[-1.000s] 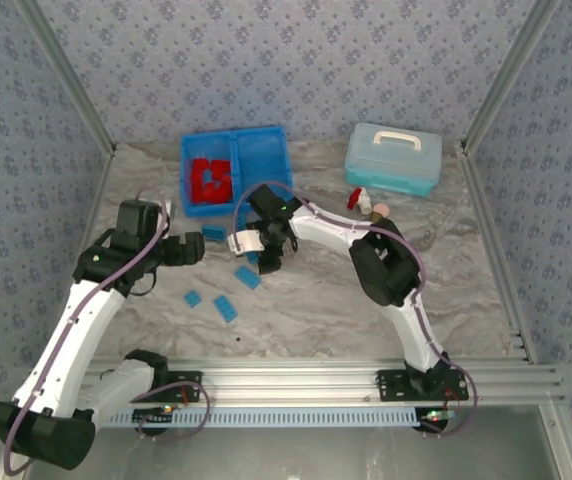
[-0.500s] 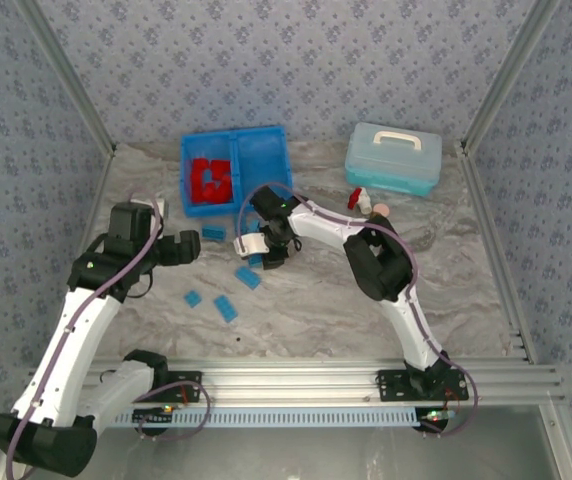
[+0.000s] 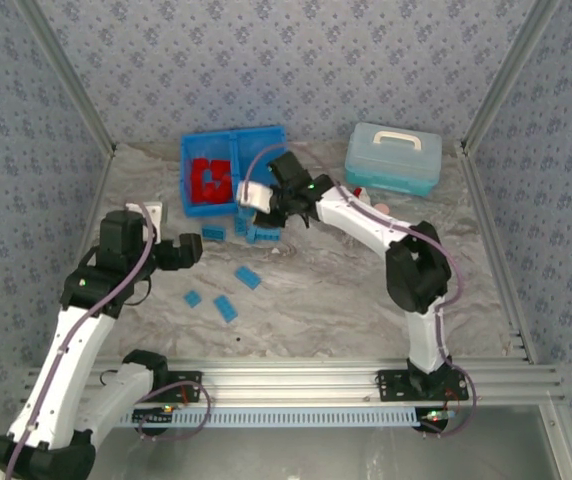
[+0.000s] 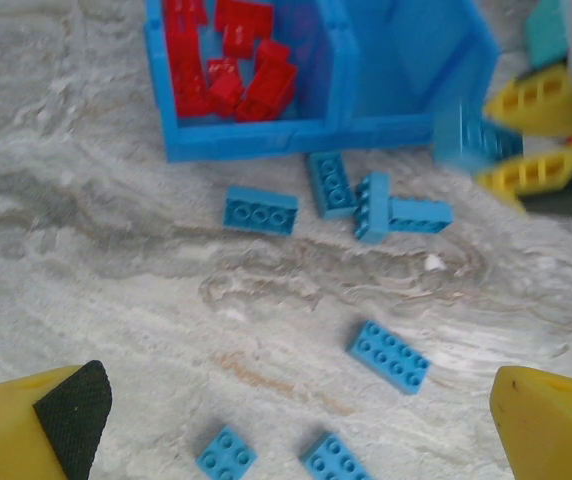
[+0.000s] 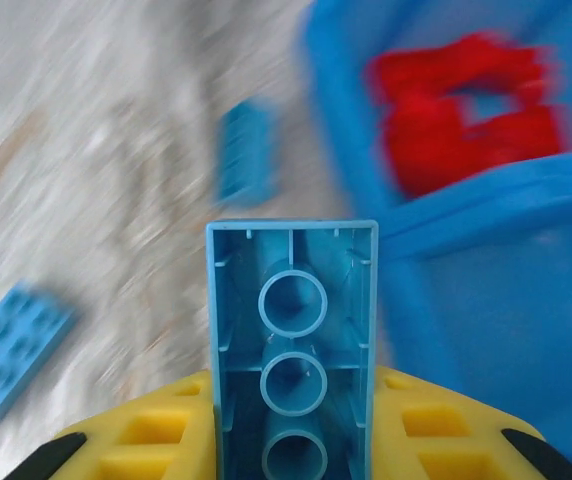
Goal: Sort the legos into containers by color
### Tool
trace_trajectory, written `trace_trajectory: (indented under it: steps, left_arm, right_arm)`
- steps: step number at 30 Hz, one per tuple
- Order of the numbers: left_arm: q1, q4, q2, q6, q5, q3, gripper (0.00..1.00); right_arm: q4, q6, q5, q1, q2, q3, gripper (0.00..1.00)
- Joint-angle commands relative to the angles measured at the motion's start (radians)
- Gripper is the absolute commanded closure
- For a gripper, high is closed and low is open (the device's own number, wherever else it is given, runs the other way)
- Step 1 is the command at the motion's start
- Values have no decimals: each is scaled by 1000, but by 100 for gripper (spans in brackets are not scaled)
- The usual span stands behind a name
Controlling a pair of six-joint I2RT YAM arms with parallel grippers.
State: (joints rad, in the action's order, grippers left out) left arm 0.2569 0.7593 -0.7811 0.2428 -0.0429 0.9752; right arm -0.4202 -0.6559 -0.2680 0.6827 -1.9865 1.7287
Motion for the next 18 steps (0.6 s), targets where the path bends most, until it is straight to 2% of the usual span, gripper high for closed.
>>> trace_trajectory:
  steps: [1,3,6,8,10,15,18]
  left_arm:
    - [-5,-67,26,-22,-89,-13,1]
    - [-4,-67,17,-20,-120,-7,1]
    - [-5,-66,18,-26,-123,-10,1]
    - [-4,-63,18,-29,-110,-14,1]
    - [-4,-61,16,-28,-101,-12,1]
    - [-3,-55,-4,-26,-104,-7,1]
    - [-4,-56,-3,-26,-103,-8,1]
  right_arm:
    - [174,312,155,-24,-47,59,72]
    - [90,396,256,-39,-146,212,72]
    - [-117,530,336,-67,-332,519,73]
    - [-256,566,374,-71,-455,735,73]
    - [-324,567,389,-71,-547,882,73]
    - [-262,597,386,-71,-592,872,71]
    - [-249,599,367,-62,-612,871,67]
